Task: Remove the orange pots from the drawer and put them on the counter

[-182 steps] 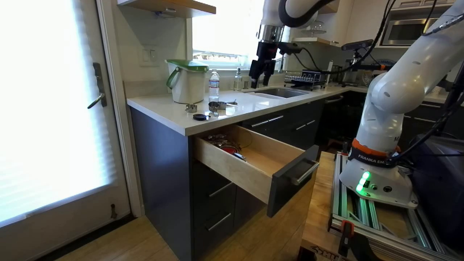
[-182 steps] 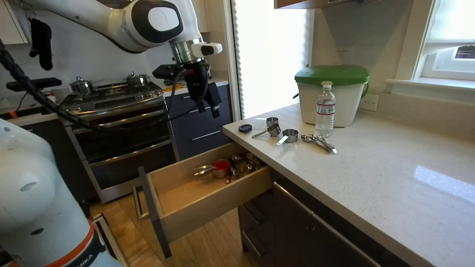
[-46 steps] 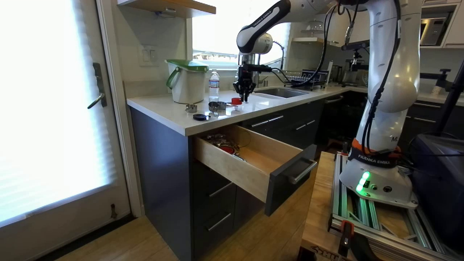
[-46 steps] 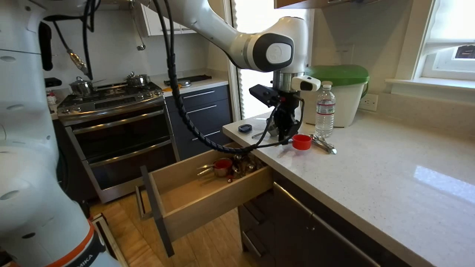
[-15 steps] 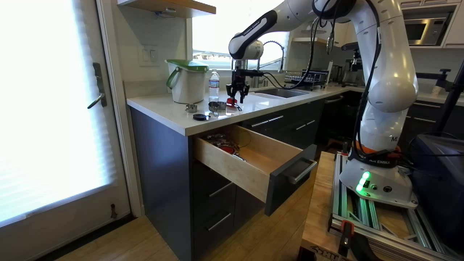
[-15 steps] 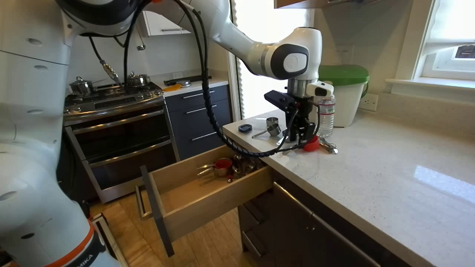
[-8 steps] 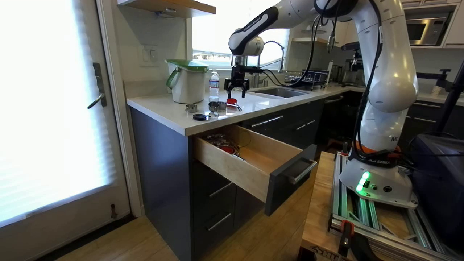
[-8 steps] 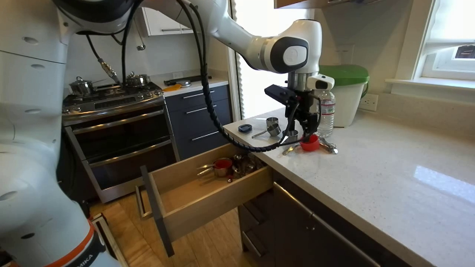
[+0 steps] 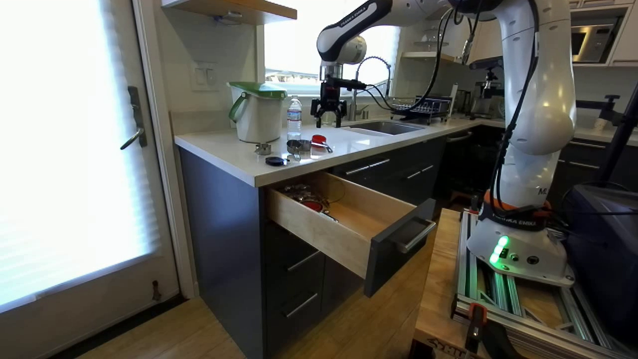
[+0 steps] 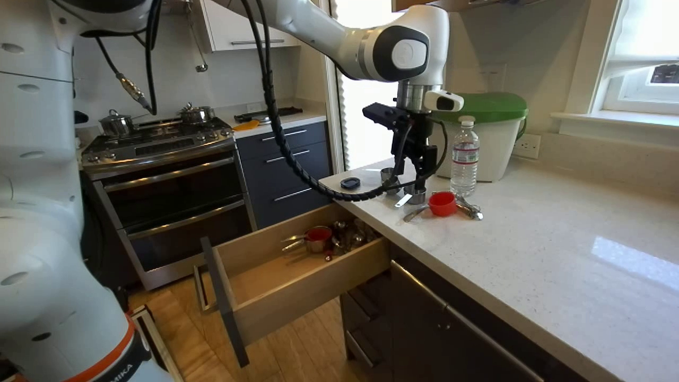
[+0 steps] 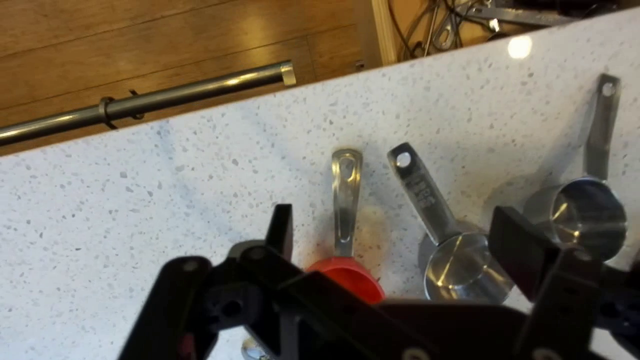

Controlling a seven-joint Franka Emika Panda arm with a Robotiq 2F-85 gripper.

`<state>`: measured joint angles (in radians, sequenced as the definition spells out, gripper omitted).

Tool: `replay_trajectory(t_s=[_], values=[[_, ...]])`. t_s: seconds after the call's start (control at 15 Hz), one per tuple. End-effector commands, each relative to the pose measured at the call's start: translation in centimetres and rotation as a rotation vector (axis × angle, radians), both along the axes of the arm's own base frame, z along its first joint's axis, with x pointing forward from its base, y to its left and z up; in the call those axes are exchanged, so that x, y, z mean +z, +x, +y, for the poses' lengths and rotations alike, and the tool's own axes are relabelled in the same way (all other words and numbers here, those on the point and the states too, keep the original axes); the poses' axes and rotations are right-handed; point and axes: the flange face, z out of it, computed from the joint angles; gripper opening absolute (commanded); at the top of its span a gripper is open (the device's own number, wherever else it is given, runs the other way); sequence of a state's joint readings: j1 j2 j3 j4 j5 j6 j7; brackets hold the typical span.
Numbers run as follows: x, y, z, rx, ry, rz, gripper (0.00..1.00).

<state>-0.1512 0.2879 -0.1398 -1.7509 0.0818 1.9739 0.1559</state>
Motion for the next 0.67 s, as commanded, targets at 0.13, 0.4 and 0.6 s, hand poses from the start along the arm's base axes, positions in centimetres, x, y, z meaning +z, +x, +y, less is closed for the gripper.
replay_trajectory(t_s=[0.13, 0.4, 0.6], values=[[0.4, -4.9, 5.3, 0.056, 0.024, 0.062, 1.0], [-0.3, -8.0, 10.8, 0.101, 0.045, 0.079, 1.0], [-0.7, -10.1, 14.8, 0.119, 0.029, 0.084, 1.0]])
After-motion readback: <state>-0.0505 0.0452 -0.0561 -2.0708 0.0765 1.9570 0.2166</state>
